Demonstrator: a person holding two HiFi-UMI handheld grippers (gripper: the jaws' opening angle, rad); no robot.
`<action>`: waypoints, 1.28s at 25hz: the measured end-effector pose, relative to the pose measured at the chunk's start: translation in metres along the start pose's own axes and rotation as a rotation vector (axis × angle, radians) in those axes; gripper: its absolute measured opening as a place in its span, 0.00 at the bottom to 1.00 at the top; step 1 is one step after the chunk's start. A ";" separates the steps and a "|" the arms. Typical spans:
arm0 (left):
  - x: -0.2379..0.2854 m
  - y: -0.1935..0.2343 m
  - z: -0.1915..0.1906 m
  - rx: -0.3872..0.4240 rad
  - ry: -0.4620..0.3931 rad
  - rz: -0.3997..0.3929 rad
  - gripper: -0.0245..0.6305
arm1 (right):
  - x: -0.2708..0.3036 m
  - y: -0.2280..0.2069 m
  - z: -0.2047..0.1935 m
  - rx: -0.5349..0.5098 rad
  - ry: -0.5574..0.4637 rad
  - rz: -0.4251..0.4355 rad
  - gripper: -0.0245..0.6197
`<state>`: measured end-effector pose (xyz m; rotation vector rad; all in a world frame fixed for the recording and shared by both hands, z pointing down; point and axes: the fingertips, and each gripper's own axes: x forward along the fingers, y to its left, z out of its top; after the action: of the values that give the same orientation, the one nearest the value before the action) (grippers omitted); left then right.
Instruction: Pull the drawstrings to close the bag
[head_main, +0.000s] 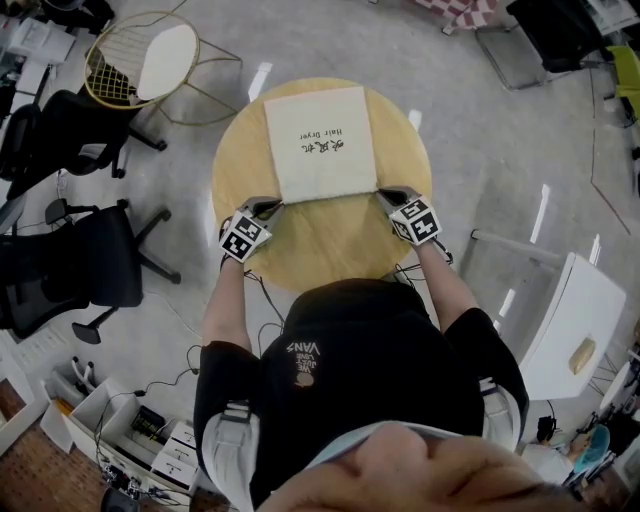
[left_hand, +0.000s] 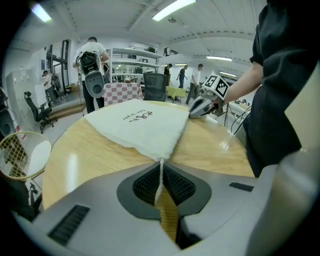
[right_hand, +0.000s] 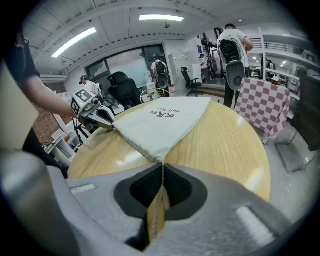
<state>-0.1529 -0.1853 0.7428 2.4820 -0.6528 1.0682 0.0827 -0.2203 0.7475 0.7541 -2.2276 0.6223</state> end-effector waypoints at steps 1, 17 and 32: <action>-0.001 -0.001 0.001 -0.011 -0.008 -0.008 0.08 | -0.001 -0.001 0.000 0.003 0.000 -0.002 0.05; -0.010 -0.001 0.016 -0.236 -0.113 -0.006 0.06 | -0.009 -0.010 0.003 0.076 -0.017 -0.074 0.04; -0.028 0.007 0.035 -0.430 -0.193 0.101 0.06 | -0.027 -0.014 0.026 0.139 -0.076 -0.142 0.04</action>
<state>-0.1535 -0.2010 0.7003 2.2054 -0.9619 0.6382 0.0963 -0.2376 0.7135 1.0126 -2.1919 0.6936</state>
